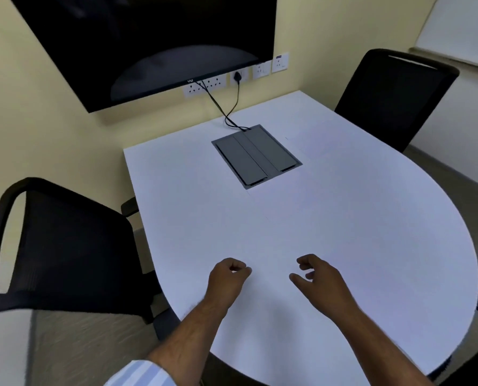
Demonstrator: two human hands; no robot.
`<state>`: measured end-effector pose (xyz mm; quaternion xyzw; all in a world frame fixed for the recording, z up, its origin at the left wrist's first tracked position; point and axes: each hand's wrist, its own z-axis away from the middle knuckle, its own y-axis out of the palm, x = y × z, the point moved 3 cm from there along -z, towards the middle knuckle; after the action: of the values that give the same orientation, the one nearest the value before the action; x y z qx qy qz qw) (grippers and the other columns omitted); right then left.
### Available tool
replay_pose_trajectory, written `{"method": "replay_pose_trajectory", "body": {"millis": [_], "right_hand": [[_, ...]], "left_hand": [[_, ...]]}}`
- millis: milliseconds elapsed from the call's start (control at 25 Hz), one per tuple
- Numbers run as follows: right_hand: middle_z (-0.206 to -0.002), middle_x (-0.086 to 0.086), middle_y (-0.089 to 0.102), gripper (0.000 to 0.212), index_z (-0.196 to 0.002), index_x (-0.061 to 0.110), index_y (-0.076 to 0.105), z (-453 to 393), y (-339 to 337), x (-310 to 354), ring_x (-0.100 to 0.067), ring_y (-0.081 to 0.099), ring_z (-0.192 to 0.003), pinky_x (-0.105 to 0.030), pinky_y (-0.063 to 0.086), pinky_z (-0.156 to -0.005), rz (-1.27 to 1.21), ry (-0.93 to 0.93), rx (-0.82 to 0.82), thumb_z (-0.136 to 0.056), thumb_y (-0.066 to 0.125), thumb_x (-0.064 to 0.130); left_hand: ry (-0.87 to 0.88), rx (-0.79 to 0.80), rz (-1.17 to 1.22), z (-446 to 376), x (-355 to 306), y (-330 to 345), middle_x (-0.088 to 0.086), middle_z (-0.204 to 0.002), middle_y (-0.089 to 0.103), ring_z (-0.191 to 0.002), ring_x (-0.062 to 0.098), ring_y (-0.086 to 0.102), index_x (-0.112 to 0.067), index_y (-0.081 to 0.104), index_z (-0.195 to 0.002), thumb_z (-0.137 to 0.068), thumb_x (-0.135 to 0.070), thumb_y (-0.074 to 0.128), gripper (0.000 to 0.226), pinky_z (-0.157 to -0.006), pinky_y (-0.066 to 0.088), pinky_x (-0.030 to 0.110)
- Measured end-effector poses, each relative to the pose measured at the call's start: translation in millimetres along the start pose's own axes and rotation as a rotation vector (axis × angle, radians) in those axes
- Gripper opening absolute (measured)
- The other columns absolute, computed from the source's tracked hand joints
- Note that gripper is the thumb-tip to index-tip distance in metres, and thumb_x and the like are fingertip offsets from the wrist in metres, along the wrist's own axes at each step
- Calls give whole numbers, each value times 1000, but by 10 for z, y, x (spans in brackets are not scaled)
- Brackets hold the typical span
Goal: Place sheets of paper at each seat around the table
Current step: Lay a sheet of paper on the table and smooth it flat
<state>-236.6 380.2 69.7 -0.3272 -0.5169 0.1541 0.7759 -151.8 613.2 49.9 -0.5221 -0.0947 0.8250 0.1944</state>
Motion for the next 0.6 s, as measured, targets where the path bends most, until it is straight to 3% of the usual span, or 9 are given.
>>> {"method": "replay_pose_trajectory", "body": {"millis": [160, 400, 600], "right_hand": [[-113, 16, 65, 41, -126, 31, 62, -55, 265, 186, -3, 65, -96, -27, 53, -81, 4, 115, -89, -89, 75, 42], [-107, 15, 67, 35, -121, 30, 63, -155, 527, 372, -5, 68, -91, -29, 55, -78, -79, 247, -252, -89, 75, 40], [-105, 17, 66, 33, -119, 32, 62, -347, 512, 247, 0, 63, -89, -28, 54, -78, -22, 275, -282, -90, 73, 41]], "left_hand": [[38, 126, -14, -487, -63, -236, -5, -103, 74, -99, 13, 68, -18, 75, -94, -87, -26, 78, 11, -74, 49, 22], [3, 262, 2, -1110, -134, -247, 5, -99, 74, -76, 16, 61, -11, 74, -97, -88, -23, 79, 15, -70, 47, 26], [-59, 273, -10, -1490, -113, 60, 5, -111, 72, -92, 19, 64, -11, 71, -108, -88, -24, 79, 24, -75, 48, 28]]}}
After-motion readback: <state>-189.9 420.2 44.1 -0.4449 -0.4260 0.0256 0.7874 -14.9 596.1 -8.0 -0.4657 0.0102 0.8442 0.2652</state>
